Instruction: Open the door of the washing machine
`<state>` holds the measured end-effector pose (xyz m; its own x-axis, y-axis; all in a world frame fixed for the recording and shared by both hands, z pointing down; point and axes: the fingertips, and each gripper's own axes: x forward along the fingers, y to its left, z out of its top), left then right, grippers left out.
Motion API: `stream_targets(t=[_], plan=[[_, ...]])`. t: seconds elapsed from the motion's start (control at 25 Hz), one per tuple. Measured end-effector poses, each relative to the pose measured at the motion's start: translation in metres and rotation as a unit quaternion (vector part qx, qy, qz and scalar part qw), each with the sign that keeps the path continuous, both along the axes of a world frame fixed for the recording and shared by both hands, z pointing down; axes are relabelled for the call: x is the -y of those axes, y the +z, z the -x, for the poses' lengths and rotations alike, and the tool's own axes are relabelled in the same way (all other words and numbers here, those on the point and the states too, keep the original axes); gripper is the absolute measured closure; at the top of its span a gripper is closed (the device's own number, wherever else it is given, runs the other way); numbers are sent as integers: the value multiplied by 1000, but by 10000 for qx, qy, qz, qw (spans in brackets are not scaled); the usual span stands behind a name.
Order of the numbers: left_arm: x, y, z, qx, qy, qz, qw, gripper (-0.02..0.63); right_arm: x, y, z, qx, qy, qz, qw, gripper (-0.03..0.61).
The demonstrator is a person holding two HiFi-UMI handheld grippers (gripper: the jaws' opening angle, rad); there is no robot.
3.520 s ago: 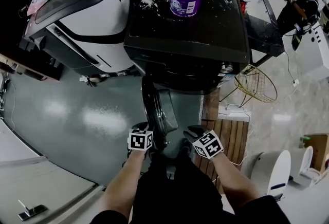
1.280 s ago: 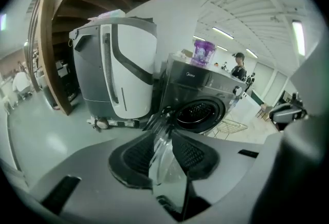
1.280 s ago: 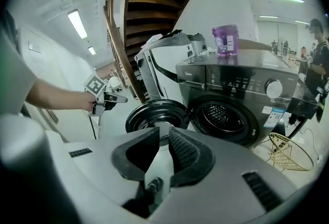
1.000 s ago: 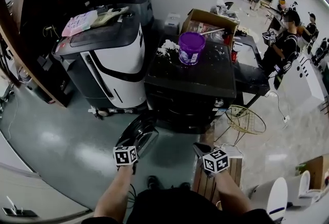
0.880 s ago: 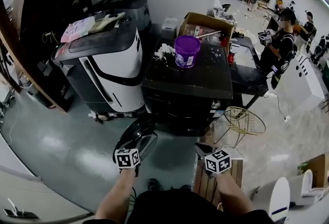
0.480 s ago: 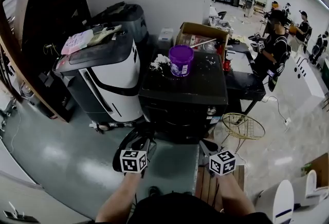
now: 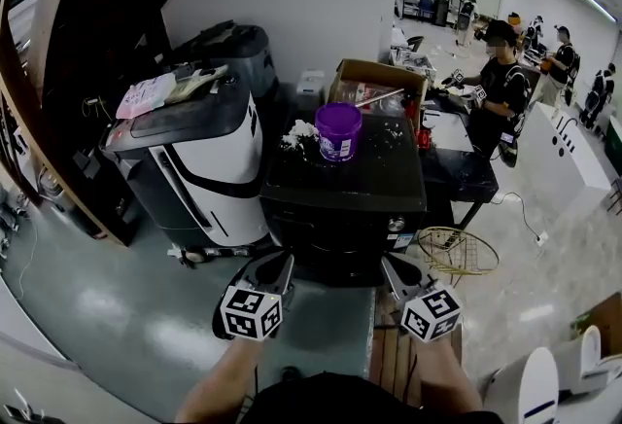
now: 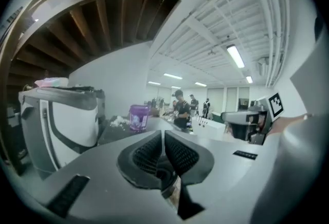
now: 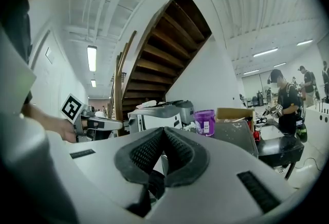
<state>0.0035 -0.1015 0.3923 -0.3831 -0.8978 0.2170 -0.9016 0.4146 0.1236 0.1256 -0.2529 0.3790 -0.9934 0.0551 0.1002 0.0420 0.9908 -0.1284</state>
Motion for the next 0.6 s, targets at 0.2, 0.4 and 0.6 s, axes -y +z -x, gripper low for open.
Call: stream_targets(t=[0.2,0.4,0.6], plan=[[9,-52,-16,45,628,-617,9961,581,5,-40,-7,434,176,-176,9987,562],[2,-66,-6,357,487,-517,9968,589,2,-57,-9,532,25,-325,9981,563],[-3,-72,-2,758,286,-528,9953,595,3,-50,-10,410,61,-214,9989,563]])
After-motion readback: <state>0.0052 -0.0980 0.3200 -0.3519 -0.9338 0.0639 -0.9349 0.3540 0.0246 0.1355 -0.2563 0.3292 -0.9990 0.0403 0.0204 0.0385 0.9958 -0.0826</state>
